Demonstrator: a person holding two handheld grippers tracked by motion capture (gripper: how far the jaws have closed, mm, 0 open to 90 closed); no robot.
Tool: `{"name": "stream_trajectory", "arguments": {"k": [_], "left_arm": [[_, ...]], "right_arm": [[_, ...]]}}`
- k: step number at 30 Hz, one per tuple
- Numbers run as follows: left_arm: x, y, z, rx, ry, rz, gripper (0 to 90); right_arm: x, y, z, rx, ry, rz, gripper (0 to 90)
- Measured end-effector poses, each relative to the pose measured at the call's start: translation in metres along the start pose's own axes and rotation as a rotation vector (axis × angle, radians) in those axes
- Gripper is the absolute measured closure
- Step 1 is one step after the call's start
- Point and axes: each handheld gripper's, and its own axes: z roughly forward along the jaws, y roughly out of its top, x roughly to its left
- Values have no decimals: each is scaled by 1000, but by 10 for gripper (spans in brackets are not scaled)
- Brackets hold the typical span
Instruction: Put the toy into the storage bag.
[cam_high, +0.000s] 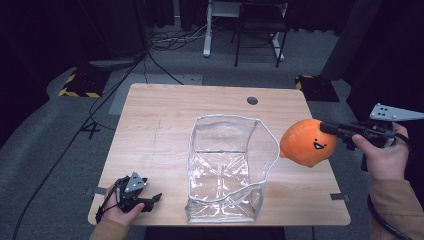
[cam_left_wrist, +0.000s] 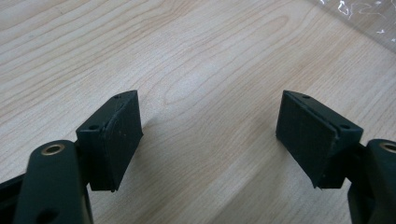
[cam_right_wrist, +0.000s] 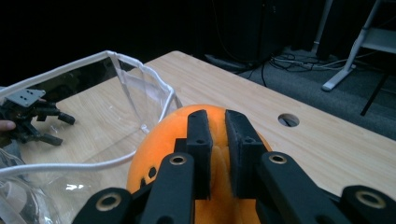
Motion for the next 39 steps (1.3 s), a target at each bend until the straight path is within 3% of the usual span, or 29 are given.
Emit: {"name": "stream_trajectory", "arguments": {"k": [6, 27, 39], "left_arm": [[0, 0, 0, 0, 0, 0, 229], [0, 0, 0, 1, 0, -1, 227], [0, 0, 0, 1, 1, -1, 227]], "right_arm": [[1, 10, -3, -29, 4, -6, 805], [12, 45, -18, -42, -20, -53, 806], [27, 70, 1, -48, 34, -98, 806]]}}
